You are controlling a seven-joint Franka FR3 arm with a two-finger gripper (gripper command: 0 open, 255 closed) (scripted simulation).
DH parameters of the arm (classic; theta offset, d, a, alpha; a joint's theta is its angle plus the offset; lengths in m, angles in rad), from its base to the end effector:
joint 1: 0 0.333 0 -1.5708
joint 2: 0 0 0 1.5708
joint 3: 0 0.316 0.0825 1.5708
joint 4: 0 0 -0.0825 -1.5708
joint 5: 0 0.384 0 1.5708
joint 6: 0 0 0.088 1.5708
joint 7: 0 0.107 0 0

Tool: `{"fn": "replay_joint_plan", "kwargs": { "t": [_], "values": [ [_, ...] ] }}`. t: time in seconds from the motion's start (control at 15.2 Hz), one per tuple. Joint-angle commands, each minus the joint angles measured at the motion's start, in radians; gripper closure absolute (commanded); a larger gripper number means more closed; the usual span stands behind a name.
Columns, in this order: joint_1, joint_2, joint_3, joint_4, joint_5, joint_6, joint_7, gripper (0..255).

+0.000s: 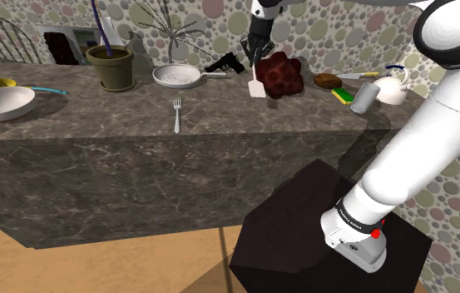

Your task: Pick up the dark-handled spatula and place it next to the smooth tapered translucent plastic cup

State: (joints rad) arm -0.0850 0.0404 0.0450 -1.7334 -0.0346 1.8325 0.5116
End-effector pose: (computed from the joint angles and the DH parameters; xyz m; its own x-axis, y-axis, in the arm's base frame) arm 0.5815 -0.0265 0.5472 0.8539 -0.5162 0.0668 -0.5173 -0.8558 -0.0007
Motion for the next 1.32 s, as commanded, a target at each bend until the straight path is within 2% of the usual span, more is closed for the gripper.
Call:
{"fn": "replay_joint_plan", "kwargs": {
  "t": [0.0,0.59,1.25],
  "values": [
    [-0.011,-0.021,-0.010,-0.017,0.002,-0.004,-0.021,255],
    [-0.102,-0.174,-0.113,-0.196,0.006,0.027,-0.215,255],
    [-0.201,-0.258,-0.252,-0.280,-0.015,0.034,-0.444,255]
  ]
}}
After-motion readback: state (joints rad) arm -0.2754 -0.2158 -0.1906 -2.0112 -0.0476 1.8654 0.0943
